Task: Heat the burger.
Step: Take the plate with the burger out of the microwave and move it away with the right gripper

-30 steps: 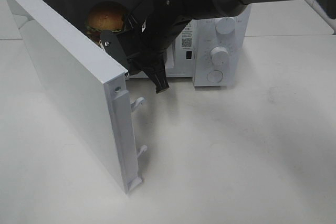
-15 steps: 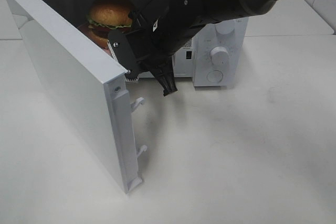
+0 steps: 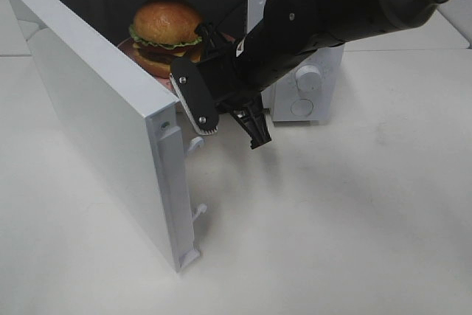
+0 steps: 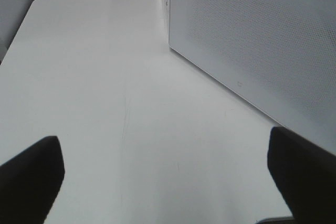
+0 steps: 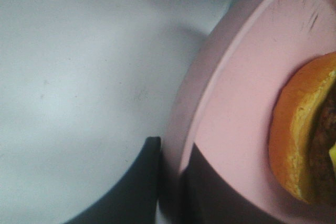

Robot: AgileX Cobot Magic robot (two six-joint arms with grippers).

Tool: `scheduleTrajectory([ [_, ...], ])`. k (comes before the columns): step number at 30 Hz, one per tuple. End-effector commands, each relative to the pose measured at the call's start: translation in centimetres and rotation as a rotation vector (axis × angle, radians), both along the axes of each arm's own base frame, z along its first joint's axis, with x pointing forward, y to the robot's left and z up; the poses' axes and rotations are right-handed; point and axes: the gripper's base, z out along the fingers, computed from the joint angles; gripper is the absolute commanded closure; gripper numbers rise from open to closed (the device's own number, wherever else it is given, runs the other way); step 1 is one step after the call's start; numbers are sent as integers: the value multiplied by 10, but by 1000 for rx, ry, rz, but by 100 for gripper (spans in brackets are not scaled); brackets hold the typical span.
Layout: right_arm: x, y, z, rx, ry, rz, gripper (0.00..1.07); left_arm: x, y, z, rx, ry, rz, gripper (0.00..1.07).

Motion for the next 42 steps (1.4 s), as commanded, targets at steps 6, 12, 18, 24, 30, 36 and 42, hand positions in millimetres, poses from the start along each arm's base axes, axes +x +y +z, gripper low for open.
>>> scheduleTrajectory([
  [6,-18,-20,20,17,-112,9,107,-1,0,0,-2,-2,2,9],
  [12,-36,-33,20,5,-105,10,107,-1,0,0,-2,-2,2,9],
  [18,-53,-46,22,0,-99,8,107,-1,0,0,-2,-2,2,9],
  [24,-76,-63,25,-5,-88,6,107,-1,0,0,-2,-2,2,9],
  [30,-91,-74,28,2,-83,-2,107,-1,0,0,-2,-2,2,9],
  [36,-117,-94,29,27,-62,-34,107,-1,0,0,-2,-2,2,9],
  [42,-140,-111,30,50,-55,-56,107,-1,0,0,-2,-2,2,9],
])
